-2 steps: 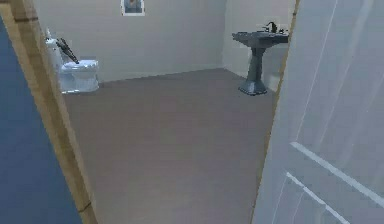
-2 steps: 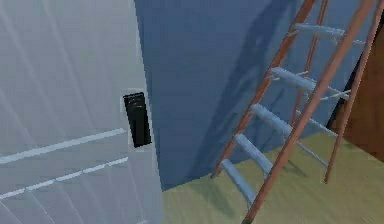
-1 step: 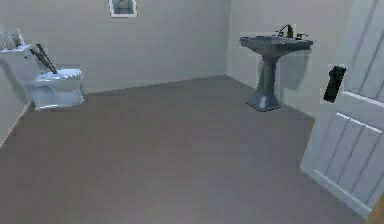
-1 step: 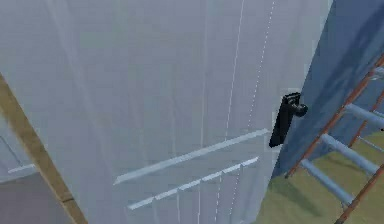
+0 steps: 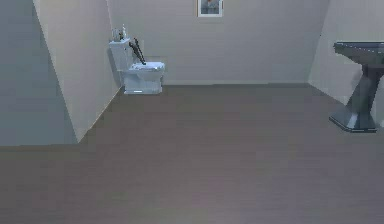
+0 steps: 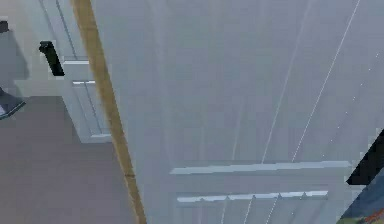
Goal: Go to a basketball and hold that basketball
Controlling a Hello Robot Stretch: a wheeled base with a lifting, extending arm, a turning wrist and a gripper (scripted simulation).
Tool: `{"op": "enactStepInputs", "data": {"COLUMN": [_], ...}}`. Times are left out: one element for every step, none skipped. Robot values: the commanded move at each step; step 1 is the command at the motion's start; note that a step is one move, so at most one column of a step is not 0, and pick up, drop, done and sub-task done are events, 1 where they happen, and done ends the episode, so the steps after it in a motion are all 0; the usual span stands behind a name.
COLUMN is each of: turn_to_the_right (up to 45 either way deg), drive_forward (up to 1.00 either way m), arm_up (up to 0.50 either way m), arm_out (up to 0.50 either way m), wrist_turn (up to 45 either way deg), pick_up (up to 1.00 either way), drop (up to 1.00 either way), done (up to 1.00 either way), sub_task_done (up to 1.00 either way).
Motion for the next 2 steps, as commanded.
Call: {"op": "enactStepInputs", "data": {"turn_to_the_right": [0.0, -3.0], "drive_forward": [0.45, 0.00], "arm_up": [0.00, 0.00], "arm_out": [0.00, 0.00], "wrist_turn": [0.0, 0.0], "pick_up": [0.00, 0.00], "drop": [0.00, 0.00], "done": [0.00, 0.00], "sub_task_done": [0.00, 0.00]}}
